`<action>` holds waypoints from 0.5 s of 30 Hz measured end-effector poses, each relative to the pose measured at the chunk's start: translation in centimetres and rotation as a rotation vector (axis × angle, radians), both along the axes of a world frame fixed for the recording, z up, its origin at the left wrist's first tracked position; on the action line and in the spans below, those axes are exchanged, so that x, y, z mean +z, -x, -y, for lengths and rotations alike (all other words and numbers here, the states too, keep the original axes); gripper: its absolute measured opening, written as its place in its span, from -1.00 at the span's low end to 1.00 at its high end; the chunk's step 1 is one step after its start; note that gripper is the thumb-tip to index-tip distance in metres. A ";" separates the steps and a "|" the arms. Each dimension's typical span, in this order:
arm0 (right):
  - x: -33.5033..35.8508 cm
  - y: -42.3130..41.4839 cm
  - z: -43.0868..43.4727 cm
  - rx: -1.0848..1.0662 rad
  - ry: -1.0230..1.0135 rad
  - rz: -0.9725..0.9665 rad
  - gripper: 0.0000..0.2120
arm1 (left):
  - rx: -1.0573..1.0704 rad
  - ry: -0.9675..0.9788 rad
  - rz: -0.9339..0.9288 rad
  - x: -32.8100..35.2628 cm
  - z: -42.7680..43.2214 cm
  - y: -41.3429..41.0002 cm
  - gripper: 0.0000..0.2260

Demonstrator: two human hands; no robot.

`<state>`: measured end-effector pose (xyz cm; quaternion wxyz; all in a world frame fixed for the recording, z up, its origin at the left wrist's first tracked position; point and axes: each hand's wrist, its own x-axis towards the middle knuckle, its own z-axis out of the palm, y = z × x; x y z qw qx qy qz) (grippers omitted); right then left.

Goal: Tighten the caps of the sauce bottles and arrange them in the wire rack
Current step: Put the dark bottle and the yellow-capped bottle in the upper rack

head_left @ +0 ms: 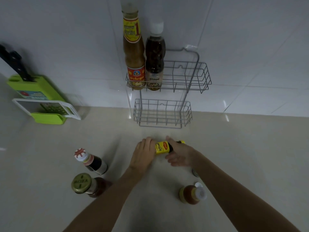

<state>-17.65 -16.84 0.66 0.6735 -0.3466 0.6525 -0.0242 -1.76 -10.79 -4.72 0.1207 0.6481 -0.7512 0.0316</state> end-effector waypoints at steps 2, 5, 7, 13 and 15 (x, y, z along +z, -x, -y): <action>0.6 -0.9 -0.1 -0.179 0.081 0.099 -0.54 | 0.027 0.109 -0.122 1.2 -0.5 0.6 -0.48; 2.6 -2.1 0.0 -0.363 0.431 0.234 -0.66 | 0.051 0.180 -0.408 4.0 -0.6 1.0 -0.34; 5.2 -1.8 0.6 -0.330 0.718 0.296 -0.58 | 0.057 0.187 -0.623 5.8 -0.5 0.6 -0.24; 17.2 -1.3 2.5 -0.161 1.440 0.175 -0.51 | 0.260 0.443 -1.014 14.4 4.0 -2.1 -0.34; 20.0 -1.7 3.6 -0.268 1.579 0.133 -0.51 | 0.319 0.461 -1.122 17.5 6.4 -3.6 -0.34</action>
